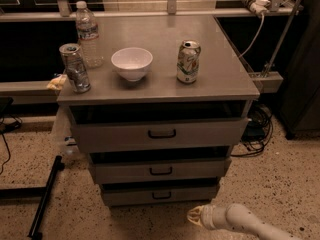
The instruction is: Open bottom drawer
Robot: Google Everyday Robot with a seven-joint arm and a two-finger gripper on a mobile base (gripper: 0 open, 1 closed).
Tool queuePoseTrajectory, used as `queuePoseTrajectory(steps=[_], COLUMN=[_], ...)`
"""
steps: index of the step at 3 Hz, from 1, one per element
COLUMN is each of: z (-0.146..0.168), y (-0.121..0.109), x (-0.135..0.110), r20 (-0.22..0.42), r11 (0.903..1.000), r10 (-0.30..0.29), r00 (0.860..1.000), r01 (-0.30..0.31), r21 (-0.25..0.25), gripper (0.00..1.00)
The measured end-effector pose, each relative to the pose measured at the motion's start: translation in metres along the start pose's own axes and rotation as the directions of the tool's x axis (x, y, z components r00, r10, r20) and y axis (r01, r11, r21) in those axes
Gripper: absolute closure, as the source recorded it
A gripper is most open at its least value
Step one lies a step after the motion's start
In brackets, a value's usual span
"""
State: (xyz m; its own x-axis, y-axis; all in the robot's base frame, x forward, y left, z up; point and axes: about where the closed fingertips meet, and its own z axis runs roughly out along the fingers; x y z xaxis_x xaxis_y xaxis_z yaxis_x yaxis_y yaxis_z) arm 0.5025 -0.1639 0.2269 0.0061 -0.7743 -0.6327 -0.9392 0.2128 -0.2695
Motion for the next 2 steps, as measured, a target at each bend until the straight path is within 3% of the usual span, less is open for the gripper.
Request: queuePoseTrajectory(steps=[2], z=[-0.001], y=[-0.016], x=[0.029], r20=[-0.024], r11=[0.9991], r10=[0.008], r00=[1.000], r01=[-0.007], r21=[0.042], gripper=[0.11])
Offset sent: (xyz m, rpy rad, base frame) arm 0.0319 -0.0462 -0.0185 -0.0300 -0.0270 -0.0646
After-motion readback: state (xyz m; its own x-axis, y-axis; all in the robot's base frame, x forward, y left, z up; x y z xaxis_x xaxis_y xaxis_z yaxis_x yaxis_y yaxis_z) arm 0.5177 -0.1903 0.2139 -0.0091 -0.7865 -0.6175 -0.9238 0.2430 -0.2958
